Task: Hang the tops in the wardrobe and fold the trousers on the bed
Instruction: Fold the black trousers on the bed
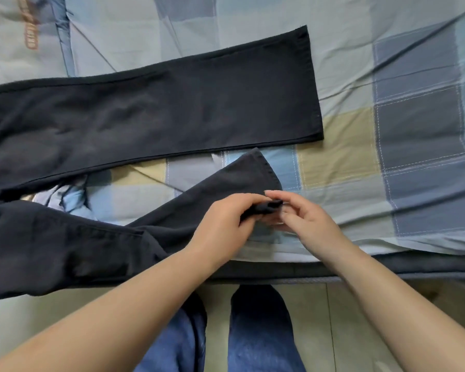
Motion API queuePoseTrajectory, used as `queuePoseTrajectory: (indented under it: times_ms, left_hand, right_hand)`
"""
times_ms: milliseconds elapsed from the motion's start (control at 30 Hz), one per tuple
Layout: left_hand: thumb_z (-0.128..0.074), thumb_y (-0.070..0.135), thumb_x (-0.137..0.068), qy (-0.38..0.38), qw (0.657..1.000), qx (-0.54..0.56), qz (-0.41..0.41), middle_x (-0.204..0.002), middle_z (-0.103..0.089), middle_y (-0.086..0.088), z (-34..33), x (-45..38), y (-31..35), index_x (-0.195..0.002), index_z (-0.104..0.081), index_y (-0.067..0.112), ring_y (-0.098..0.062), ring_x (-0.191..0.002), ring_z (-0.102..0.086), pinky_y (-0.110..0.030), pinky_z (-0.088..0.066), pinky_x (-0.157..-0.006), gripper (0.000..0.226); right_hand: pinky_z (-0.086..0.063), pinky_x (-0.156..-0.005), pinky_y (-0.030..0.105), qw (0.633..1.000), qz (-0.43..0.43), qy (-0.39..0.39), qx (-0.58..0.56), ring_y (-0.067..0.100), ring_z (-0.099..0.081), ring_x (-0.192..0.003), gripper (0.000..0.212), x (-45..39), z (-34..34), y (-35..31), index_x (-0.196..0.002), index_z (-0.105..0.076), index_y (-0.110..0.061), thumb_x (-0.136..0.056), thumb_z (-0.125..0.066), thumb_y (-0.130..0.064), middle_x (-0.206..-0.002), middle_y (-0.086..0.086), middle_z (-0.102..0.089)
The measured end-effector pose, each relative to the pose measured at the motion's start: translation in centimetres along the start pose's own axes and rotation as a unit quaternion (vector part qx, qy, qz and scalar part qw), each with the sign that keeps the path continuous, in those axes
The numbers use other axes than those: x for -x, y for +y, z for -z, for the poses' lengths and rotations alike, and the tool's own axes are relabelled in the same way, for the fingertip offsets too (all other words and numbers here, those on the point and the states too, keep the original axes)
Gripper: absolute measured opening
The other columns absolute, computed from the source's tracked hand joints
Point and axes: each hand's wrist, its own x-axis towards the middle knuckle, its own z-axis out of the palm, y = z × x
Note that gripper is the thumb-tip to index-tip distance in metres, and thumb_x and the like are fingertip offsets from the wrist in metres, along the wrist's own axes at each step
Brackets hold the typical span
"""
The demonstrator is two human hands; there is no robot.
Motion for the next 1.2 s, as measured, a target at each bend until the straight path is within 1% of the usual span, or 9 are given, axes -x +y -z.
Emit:
queuePoseTrajectory:
  times_ms: [133,300,400,500,600,667,767,900,1200]
  left_hand:
    - [-0.063,0.009,-0.089,0.004,0.998,0.063,-0.031,-0.1,-0.069,0.017,1.9,1.2,0.7,-0.111,-0.069,0.023,0.003,-0.097,-0.061,-0.011,-0.045,-0.085,0.027]
    - [-0.063,0.011,-0.088,0.007,0.994,0.084,-0.07,-0.092,-0.07,0.014,4.6,2.9,1.4,-0.104,-0.071,0.019,0.001,-0.088,-0.063,-0.016,-0.047,-0.081,0.019]
    - [-0.059,0.028,-0.088,0.057,0.991,-0.055,-0.112,-0.089,-0.069,0.013,7.5,3.0,2.0,-0.098,-0.07,0.021,-0.007,-0.086,-0.062,-0.027,-0.049,-0.077,0.017]
    - [-0.054,0.034,-0.092,0.072,0.972,-0.209,-0.079,-0.089,-0.067,0.006,10.2,1.3,3.2,-0.095,-0.064,0.026,-0.021,-0.088,-0.061,-0.035,-0.048,-0.072,0.013]
    - [-0.052,0.025,-0.096,-0.016,0.995,-0.083,0.046,-0.096,-0.064,-0.003,11.6,-1.2,5.4,-0.099,-0.062,0.021,-0.021,-0.084,-0.064,-0.033,-0.056,-0.066,0.011]
    - [-0.053,0.025,-0.097,-0.037,0.993,-0.085,0.072,-0.105,-0.063,-0.005,11.6,-2.6,6.9,-0.11,-0.063,0.015,-0.023,-0.087,-0.066,-0.035,-0.058,-0.074,0.019]
    - [-0.051,0.03,-0.096,0.034,0.952,-0.299,-0.057,-0.104,-0.063,-0.004,10.7,-4.3,9.2,-0.109,-0.062,0.016,-0.027,-0.097,-0.059,-0.031,-0.042,-0.073,0.021]
    - [-0.046,0.03,-0.098,0.082,0.923,-0.34,-0.161,-0.102,-0.062,-0.009,7.8,-6.9,10.9,-0.109,-0.059,0.012,-0.03,-0.097,-0.057,-0.032,-0.037,-0.069,0.025]
    - [-0.053,0.029,-0.096,0.05,0.99,-0.105,0.076,-0.105,-0.064,-0.002,-5.0,-13.0,11.2,-0.11,-0.063,0.017,-0.023,-0.1,-0.058,-0.029,-0.043,-0.077,0.021]
  right_hand:
    - [-0.038,-0.099,0.029,0.929,0.045,0.044,0.365,0.013,-0.048,-0.116,0.047,-1.4,0.5,0.3,-0.123,-0.058,-0.036,-0.083,-0.065,-0.011,-0.121,-0.003,-0.051]
    - [-0.025,-0.112,0.04,0.865,0.03,0.093,0.492,0.028,-0.026,-0.141,0.026,-3.5,-0.1,1.2,-0.111,-0.068,-0.02,-0.085,-0.065,-0.021,-0.148,0.009,-0.038]
    - [-0.045,-0.082,0.041,0.912,-0.009,0.159,0.378,0.026,-0.057,-0.103,0.015,-1.4,-0.9,1.9,-0.1,-0.064,-0.021,-0.091,-0.057,-0.031,-0.111,0.009,-0.064]
    - [-0.035,-0.053,0.031,0.93,0.0,0.258,0.26,0.02,-0.051,-0.069,0.012,3.0,-3.5,2.4,-0.086,-0.05,-0.027,-0.096,-0.048,-0.032,-0.075,-0.002,-0.056]
    - [-0.04,-0.067,0.035,0.935,0.023,0.306,0.178,0.029,-0.055,-0.085,0.021,6.9,-5.6,2.3,-0.101,-0.054,-0.007,-0.098,-0.045,-0.026,-0.087,0.009,-0.06]
    - [-0.047,-0.081,0.038,0.968,-0.03,0.216,0.126,0.026,-0.061,-0.096,0.026,8.9,-5.7,1.4,-0.106,-0.06,-0.008,-0.099,-0.046,-0.029,-0.101,0.012,-0.067]
    - [-0.054,-0.075,0.027,0.993,-0.092,0.063,-0.025,0.015,-0.07,-0.092,0.024,10.6,-3.9,-0.3,-0.098,-0.071,-0.022,-0.097,-0.049,-0.032,-0.101,0.0,-0.074]
    - [-0.054,-0.06,0.023,0.987,-0.13,0.044,-0.08,0.007,-0.07,-0.078,0.019,10.0,1.0,-0.7,-0.105,-0.065,-0.023,-0.098,-0.049,-0.029,-0.09,-0.006,-0.075]
    - [-0.056,-0.076,0.037,0.964,-0.193,0.046,-0.177,0.019,-0.064,-0.082,0.024,9.5,10.4,4.9,-0.088,-0.066,-0.016,-0.092,-0.044,-0.006,-0.089,0.014,-0.066]
